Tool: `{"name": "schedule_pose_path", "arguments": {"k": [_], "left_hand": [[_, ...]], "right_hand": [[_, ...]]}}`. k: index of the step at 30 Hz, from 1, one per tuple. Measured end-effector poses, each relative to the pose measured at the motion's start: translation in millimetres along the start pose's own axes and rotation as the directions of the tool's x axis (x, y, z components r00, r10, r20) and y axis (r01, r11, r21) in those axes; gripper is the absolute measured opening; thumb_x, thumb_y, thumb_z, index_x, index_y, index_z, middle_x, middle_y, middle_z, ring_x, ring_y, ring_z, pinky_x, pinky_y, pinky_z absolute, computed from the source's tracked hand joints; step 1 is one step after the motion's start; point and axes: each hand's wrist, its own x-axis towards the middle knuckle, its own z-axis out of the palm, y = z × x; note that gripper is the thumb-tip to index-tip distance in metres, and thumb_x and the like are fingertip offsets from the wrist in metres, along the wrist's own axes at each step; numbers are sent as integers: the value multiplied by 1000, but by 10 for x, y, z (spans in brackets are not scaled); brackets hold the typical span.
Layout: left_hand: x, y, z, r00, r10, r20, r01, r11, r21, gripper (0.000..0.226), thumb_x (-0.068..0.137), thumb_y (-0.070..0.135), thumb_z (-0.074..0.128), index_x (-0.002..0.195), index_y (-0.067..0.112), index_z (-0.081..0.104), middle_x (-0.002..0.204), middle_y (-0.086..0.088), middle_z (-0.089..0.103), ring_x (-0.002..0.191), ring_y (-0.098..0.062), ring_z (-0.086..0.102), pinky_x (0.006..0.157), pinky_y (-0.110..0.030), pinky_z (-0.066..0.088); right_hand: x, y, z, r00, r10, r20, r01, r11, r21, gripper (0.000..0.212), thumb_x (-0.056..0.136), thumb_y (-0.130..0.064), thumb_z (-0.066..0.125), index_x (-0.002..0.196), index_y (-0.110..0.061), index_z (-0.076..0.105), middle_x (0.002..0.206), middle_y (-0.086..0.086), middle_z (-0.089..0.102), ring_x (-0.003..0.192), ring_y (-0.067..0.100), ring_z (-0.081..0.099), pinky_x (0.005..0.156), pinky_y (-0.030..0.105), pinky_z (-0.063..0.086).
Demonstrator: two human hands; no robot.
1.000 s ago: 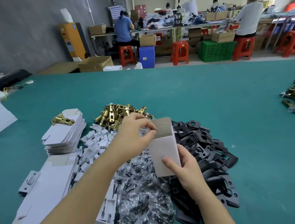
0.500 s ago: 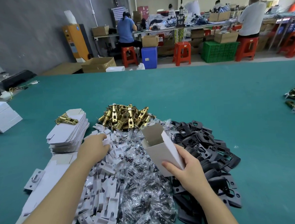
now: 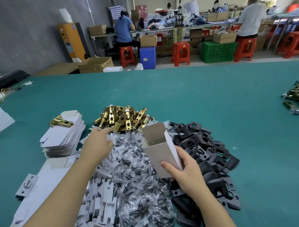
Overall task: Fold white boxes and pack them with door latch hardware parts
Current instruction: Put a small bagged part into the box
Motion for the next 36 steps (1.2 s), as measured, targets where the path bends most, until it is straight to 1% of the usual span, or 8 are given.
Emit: {"name": "schedule_pose_path", "arguments": {"k": [6, 9, 13, 19, 23, 28, 33, 36], "left_hand": [[-85, 229, -229, 997, -1, -76, -38, 856, -515, 12, 91, 16, 71, 98, 25, 73, 109, -16, 63, 51, 0, 59, 42, -13, 40], [-205, 372, -344, 992, 17, -122, -86, 804, -588, 11, 87, 23, 80, 85, 21, 69, 115, -7, 65, 83, -14, 73, 64, -22, 58], [-419, 575, -538, 982, 166, 85, -13, 513, -858, 18, 86, 30, 76, 89, 12, 73, 82, -11, 75, 66, -28, 75, 57, -28, 61], [-555, 683, -578, 945, 247, 216, 95, 424, -901, 14, 85, 36, 70, 96, 33, 77, 75, 7, 69, 52, -22, 63, 47, -30, 55], [-558, 682, -529, 934, 243, 260, 201, 243, -949, 23, 86, 30, 70, 107, 24, 77, 88, -6, 62, 56, -16, 56, 44, -24, 48], [-505, 714, -434, 945, 43, 324, 323, 30, -946, 31, 86, 24, 69, 110, 7, 75, 73, -6, 62, 59, -13, 61, 52, -22, 54], [-562, 805, -407, 943, 28, 333, 330, 66, -942, 29, 102, 6, 54, 95, 12, 82, 101, -14, 72, 76, -17, 72, 66, -23, 58], [-612, 846, -416, 995, 34, 98, 72, 449, -890, 39, 101, -1, 54, 103, 30, 79, 111, -2, 72, 76, -10, 73, 66, -25, 60]], "right_hand": [[12, 31, -25, 998, 56, 1, -56, 995, 80, 44, 85, -35, 80, 126, -35, 63, 110, -11, 75, 99, 12, 72, 80, 32, 62], [4, 19, -26, 997, 73, -8, -71, 991, 113, 44, 84, -35, 79, 125, -34, 63, 110, -11, 75, 98, 13, 73, 76, 30, 61], [1, 1, -12, 996, 92, 0, -91, 985, 147, 51, 78, -45, 78, 125, -32, 64, 110, -6, 75, 96, 18, 73, 70, 35, 63], [4, -20, -10, 991, 131, 2, -129, 969, 213, 56, 72, -52, 79, 122, -33, 65, 110, -4, 76, 96, 22, 74, 61, 30, 58], [1, -26, -6, 991, 136, 7, -134, 965, 225, 53, 72, -52, 79, 120, -35, 66, 110, -4, 75, 96, 21, 74, 60, 27, 57], [1, -21, 4, 990, 141, 9, -140, 966, 217, 52, 72, -52, 80, 120, -36, 66, 108, -6, 75, 94, 20, 74, 58, 29, 57], [-1, -10, 2, 991, 131, 10, -131, 970, 206, 51, 74, -51, 79, 121, -36, 66, 107, -7, 75, 93, 19, 74, 58, 29, 56], [-2, -9, 5, 991, 129, 19, -130, 970, 205, 53, 74, -51, 79, 122, -35, 65, 107, -6, 75, 92, 19, 74, 57, 26, 55]]}}
